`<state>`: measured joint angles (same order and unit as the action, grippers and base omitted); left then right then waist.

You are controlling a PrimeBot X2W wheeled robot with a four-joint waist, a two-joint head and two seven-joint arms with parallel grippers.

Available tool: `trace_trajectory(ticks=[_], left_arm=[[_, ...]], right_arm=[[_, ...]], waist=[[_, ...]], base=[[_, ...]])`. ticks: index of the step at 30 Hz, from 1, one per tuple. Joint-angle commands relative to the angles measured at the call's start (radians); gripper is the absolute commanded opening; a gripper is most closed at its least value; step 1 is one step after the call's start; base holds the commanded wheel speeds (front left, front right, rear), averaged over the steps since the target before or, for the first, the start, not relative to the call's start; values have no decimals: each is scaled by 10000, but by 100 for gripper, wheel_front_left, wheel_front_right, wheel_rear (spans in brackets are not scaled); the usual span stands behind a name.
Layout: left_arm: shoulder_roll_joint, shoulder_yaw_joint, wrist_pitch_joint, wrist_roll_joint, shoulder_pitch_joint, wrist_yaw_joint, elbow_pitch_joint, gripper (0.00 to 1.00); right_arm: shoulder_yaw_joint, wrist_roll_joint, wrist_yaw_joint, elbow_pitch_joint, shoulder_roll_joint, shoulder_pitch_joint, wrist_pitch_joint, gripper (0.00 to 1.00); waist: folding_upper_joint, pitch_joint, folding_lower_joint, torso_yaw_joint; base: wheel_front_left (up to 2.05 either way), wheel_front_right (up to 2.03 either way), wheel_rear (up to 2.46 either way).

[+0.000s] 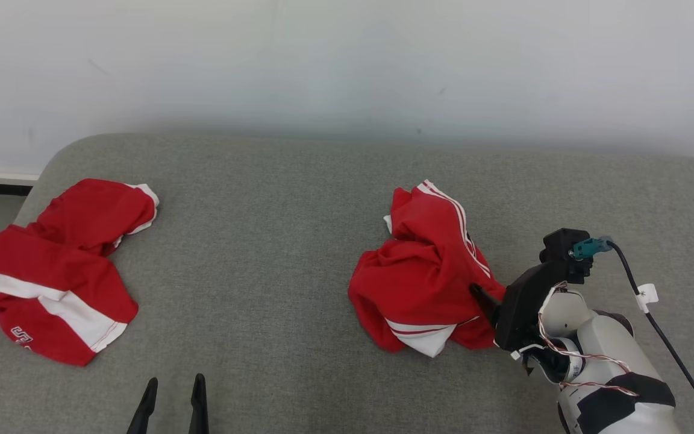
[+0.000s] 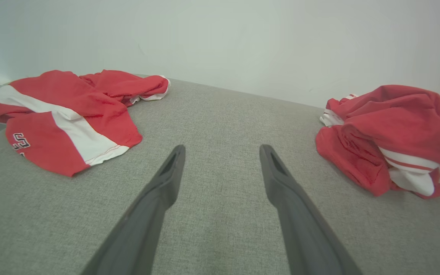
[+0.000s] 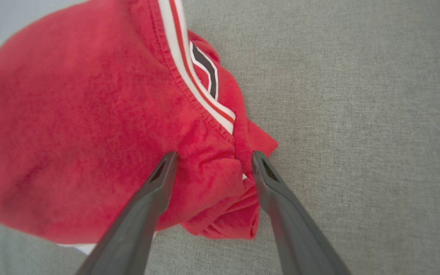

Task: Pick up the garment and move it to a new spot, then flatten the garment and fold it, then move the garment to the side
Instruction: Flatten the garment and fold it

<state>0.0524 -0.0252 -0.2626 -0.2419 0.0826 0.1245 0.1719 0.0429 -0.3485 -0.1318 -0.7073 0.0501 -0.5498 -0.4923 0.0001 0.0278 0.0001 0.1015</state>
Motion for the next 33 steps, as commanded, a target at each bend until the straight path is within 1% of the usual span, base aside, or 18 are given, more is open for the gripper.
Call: trace_trajectory(ticks=[1, 5, 10, 20, 22, 23, 24, 26, 27, 28, 29, 30, 33], left_arm=[[13, -37, -33, 31, 3, 58, 32, 100], [19, -116, -33, 39, -49, 44, 54, 100], [41, -142, -33, 20, -62, 52, 49, 100], [43, -25, -34, 30, 115, 61, 32, 100], [40, -20, -34, 31, 148, 62, 34, 100], [40, -16, -34, 35, 159, 62, 36, 100], [39, -19, -34, 37, 167, 62, 38, 100], [36, -21, -34, 31, 176, 63, 56, 100], [36, -25, -34, 23, 176, 63, 71, 100], [35, -36, -34, 17, 174, 63, 81, 100], [36, -42, -34, 9, 175, 63, 83, 100], [39, -44, -34, 3, 177, 64, 77, 100], [39, -23, -34, 4, 208, 64, 82, 100]], right_arm=[[-125, -71, 21, -305, 8, -170, -19, 100], [-232, -526, 21, -918, 6, -354, 29, 100], [152, -997, 21, -1364, 6, -560, 302, 100], [1038, -1258, 22, -1525, 6, -725, 1056, 100], [1221, -1116, 22, -1548, 4, -779, 1152, 88], [1281, -1089, 22, -1532, 7, -824, 1208, 88], [1336, -1121, 22, -1520, 7, -853, 1243, 73], [1478, -1180, 22, -1475, 3, -865, 1328, 54], [1535, -1216, 22, -1456, 4, -846, 1344, 39], [1614, -1244, 22, -1411, 4, -835, 1410, 30], [1706, -1232, 22, -1343, 3, -849, 1487, 11], [1785, -1215, 22, -1283, 4, -880, 1564, 0], [2129, -1477, 22, -941, 4, -970, 1672, 0]], waist=[[-1, 90, -1, 351], [-1, 118, -1, 572], [-1, 147, -1, 668], [-1, -26, -1, 509], [-1, -56, -1, 463], [-1, -71, -1, 443], [-1, -85, -1, 427], [-1, -130, -1, 402], [-1, -155, -1, 395], [-1, -183, -1, 393], [-1, -212, -1, 393], [-1, -238, -1, 393], [-1, -319, -1, 386]], base=[[0, 0, 0], [0, 0, 0], [0, 0, 0], [0, 0, 0], [0, 0, 0], [0, 0, 0], [0, 0, 0], [0, 0, 0], [0, 0, 0], [0, 0, 0], [0, 0, 0], [0, 0, 0], [0, 0, 0]])
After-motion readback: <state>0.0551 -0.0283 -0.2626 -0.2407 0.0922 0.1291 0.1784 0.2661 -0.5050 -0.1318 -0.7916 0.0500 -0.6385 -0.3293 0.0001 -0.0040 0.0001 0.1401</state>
